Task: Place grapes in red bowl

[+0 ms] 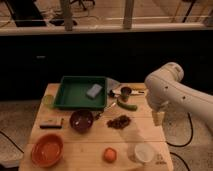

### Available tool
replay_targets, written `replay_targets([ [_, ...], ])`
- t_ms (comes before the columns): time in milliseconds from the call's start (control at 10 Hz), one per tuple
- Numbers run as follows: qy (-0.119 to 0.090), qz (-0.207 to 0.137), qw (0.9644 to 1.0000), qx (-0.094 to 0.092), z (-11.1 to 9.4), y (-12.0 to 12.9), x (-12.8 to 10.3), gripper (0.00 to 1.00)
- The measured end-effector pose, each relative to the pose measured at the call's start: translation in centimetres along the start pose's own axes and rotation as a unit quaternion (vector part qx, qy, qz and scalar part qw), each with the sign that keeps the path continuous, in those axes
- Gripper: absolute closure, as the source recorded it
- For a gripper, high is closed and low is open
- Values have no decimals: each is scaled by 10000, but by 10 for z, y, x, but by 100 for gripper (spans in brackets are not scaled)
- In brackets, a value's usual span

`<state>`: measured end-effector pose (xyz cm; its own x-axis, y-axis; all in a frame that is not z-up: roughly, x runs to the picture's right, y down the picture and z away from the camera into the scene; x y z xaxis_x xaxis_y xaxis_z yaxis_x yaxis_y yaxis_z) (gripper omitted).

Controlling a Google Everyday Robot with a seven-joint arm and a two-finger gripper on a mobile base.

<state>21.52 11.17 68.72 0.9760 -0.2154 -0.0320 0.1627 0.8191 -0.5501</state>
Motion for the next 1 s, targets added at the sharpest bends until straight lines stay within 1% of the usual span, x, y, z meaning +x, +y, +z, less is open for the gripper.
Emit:
replay_targets([
  [100, 49, -87, 9999, 4, 0, 0, -5, 20],
  [300, 129, -241, 9996, 14, 1, 1, -5, 20],
  [400, 138, -318, 9994, 15, 2, 0, -8, 20],
  [800, 141, -663, 9977, 81, 5, -8, -31, 20],
  [1000, 159, -811, 9965, 89, 6, -10, -34, 20],
])
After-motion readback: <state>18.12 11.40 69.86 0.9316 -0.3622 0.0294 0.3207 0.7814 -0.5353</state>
